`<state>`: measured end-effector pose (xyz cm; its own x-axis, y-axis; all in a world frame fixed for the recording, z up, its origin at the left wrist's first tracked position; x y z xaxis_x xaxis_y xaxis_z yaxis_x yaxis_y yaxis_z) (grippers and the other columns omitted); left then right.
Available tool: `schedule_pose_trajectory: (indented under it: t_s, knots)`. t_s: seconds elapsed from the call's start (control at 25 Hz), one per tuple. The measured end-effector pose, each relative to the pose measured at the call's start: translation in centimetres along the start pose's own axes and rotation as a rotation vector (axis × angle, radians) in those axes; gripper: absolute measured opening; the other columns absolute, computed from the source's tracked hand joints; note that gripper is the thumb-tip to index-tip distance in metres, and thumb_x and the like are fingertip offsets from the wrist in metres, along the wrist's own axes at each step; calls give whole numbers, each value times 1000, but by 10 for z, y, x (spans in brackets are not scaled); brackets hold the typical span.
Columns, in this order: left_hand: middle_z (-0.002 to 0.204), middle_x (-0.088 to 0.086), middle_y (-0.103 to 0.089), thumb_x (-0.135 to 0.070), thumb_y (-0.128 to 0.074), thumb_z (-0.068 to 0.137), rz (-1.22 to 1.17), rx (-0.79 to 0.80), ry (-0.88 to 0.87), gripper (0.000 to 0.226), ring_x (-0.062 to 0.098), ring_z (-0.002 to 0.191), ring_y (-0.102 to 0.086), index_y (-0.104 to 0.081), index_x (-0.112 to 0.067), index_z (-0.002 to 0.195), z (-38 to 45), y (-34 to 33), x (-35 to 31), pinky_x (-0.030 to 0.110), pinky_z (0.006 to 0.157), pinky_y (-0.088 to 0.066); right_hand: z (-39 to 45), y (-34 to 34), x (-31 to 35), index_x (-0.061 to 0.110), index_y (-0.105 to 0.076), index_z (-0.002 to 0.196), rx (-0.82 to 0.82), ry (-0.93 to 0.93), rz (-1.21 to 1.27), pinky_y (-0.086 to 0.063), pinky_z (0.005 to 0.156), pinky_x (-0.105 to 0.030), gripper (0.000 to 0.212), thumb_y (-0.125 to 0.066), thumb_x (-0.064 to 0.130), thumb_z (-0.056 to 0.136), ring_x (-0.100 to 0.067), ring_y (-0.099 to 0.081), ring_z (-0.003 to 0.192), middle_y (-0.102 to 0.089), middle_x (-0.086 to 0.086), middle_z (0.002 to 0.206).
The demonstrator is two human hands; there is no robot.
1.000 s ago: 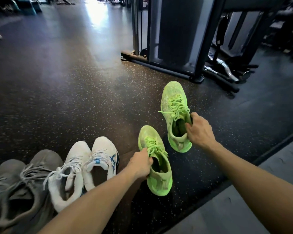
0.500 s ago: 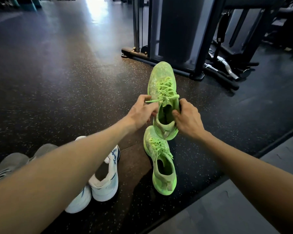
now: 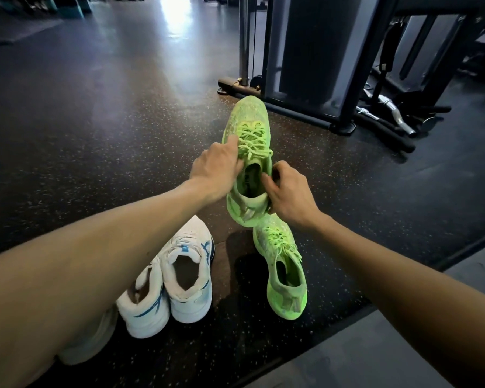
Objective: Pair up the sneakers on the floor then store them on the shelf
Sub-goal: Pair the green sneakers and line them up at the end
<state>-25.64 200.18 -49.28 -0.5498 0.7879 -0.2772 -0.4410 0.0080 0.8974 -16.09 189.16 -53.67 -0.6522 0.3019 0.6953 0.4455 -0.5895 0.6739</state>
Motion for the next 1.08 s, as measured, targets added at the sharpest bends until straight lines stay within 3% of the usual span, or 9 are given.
schedule_pose_trajectory:
  t_s: [0.16,0.24,0.32,0.4,0.48,0.56,0.68,0.84,1.08]
  knots:
    - [82,10,-55,-15,-46,99,-50,-10,9,16,26,69,-47,-48,-6,112,-7,1,18,36,63,-36,-6,2,-12,14,-57,116,65,-54,83,-55,80,-38,33,-45,40,98,-21,-66,91,-64,-2,107]
    - [87,18,-62,-15,-45,98,-104,14,35,16,29,69,-50,-49,-5,109,-10,-6,30,39,62,-38,-12,6,-33,13,-52,125,148,-145,-135,-48,90,-35,41,-50,36,92,-22,-59,106,-55,-7,124]
    - [91,21,-63,-16,-45,97,-121,52,80,15,31,71,-50,-49,-5,108,-13,-13,41,38,63,-38,-26,2,-60,11,-40,136,387,-322,-427,-47,98,-43,64,-57,40,81,-29,-51,119,-38,-13,140]
    - [92,20,-62,-17,-45,98,-128,100,110,13,31,73,-50,-48,-7,105,-19,-22,48,38,64,-37,-50,-9,-83,11,-29,141,645,-485,-554,-52,93,-46,80,-68,38,77,-33,-53,117,-36,-17,141]
    - [92,19,-61,-18,-44,98,-144,155,139,10,33,74,-53,-46,-10,102,-28,-34,52,39,65,-40,-76,-25,-93,9,-32,135,749,-566,-520,-59,79,-38,72,-73,29,79,-30,-64,98,-51,-17,126]
    - [92,20,-61,-18,-44,98,-157,216,156,10,35,77,-56,-44,-11,103,-38,-48,55,41,68,-44,-90,-39,-99,5,-41,124,704,-501,-568,-56,73,-34,48,-64,19,84,-30,-65,94,-58,-15,116]
    - [93,22,-62,-18,-43,98,-153,294,153,19,39,81,-58,-44,-10,114,-51,-67,58,41,70,-45,-90,-39,-103,6,-47,117,535,-414,-663,-44,74,-37,30,-53,12,89,-33,-58,106,-56,-15,118]
    - [94,23,-63,-16,-42,97,-154,383,141,24,37,80,-59,-42,-8,120,-71,-87,59,39,68,-45,-84,-29,-113,8,-50,109,480,-425,-658,-44,70,-35,21,-51,10,88,-33,-60,101,-59,-13,111]
    - [100,25,-62,-13,-38,97,-119,512,188,27,41,87,-61,-35,-9,123,-99,-121,57,48,79,-51,-76,-31,-116,9,-53,107,480,-462,-603,-47,69,-36,22,-53,8,85,-32,-59,95,-61,-14,107]
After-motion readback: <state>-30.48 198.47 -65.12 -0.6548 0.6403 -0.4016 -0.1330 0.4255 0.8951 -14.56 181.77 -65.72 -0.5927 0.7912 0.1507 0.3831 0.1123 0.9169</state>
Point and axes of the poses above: each hand's wrist, its own z-axis towards the middle knuckle, its own y-axis out of the back of the hand, x = y × z, the point moved 4 cm from there along z, towards the middle knuckle
